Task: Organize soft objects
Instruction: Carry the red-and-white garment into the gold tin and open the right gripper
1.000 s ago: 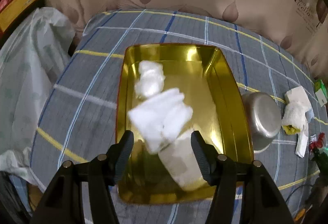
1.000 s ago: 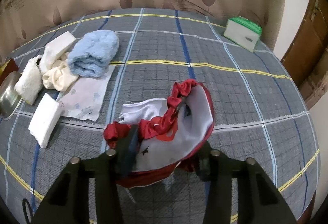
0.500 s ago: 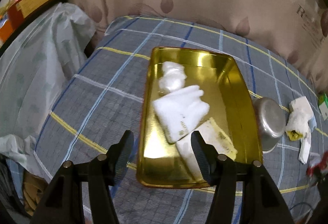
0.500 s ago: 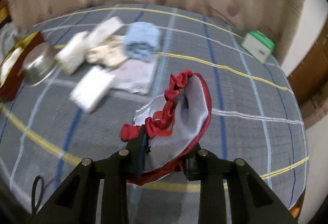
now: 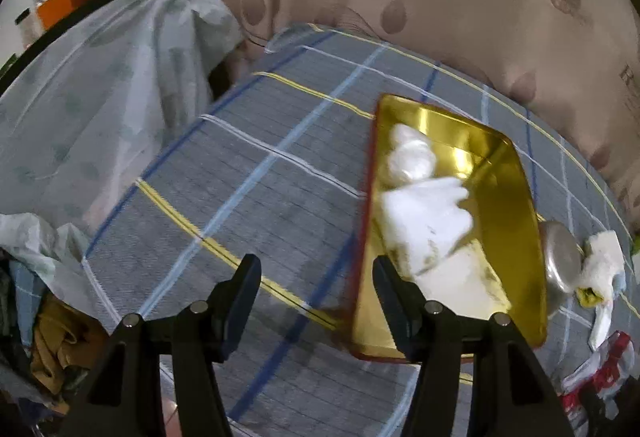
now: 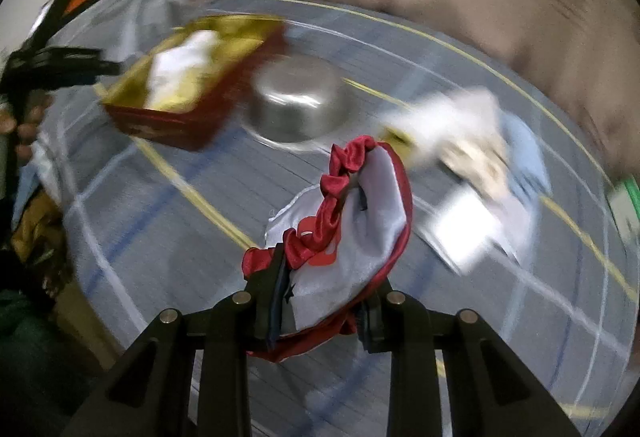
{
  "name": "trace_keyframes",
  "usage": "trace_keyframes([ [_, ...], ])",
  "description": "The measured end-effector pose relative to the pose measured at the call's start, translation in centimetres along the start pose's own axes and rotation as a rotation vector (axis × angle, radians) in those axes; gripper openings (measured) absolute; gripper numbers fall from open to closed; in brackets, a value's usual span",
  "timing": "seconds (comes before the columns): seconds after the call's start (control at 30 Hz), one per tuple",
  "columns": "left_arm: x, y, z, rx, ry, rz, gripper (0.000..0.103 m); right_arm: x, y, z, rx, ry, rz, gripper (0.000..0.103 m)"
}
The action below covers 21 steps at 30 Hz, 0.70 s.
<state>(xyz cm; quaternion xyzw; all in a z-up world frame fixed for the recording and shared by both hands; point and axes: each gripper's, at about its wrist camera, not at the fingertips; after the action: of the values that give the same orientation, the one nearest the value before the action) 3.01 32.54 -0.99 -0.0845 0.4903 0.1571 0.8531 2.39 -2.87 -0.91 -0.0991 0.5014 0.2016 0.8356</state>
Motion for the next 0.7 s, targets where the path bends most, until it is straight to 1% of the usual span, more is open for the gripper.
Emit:
trace_keyframes([
  [0.07, 0.1, 0.6, 0.0, -0.014, -0.001, 0.022, 0.060, 0.2, 2.5, 1.5, -0.055, -0.008, 0.049, 0.026],
  [0.17, 0.1, 1.5, -0.2, -0.025, -0.011, 0.074, 0.060, 0.7, 5.4, 3.8, -0.097, -0.015, 0.135, 0.026],
  [0.33, 0.5, 3.0, -0.5, -0.048, 0.002, 0.109, 0.060, 1.3, 10.0, 7.2, -0.175, -0.065, 0.197, 0.026],
  [0.47, 0.9, 3.4, -0.4, -0.054, 0.011, 0.110, 0.060, 2.6, 13.1, 10.3, -0.201, -0.095, 0.219, 0.026],
  [0.57, 1.3, 3.6, -0.6, -0.061, 0.028, 0.110, 0.060, 3.6, 14.6, 12.0, -0.202, -0.106, 0.218, 0.026],
  [0.7, 1.3, 3.5, -0.6, -0.062, 0.024, 0.116, 0.060, 5.4, 16.6, 13.6, -0.208, -0.098, 0.216, 0.026],
])
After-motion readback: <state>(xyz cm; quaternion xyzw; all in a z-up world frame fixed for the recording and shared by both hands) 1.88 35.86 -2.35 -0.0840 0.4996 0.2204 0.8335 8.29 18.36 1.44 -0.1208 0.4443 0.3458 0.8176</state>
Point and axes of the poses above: each gripper's, at about its wrist camera, not at the fingertips, and x roughly the way its jaws point, y to its left, z to its top, and after that the axes turned 9 degrees about x, right-handed
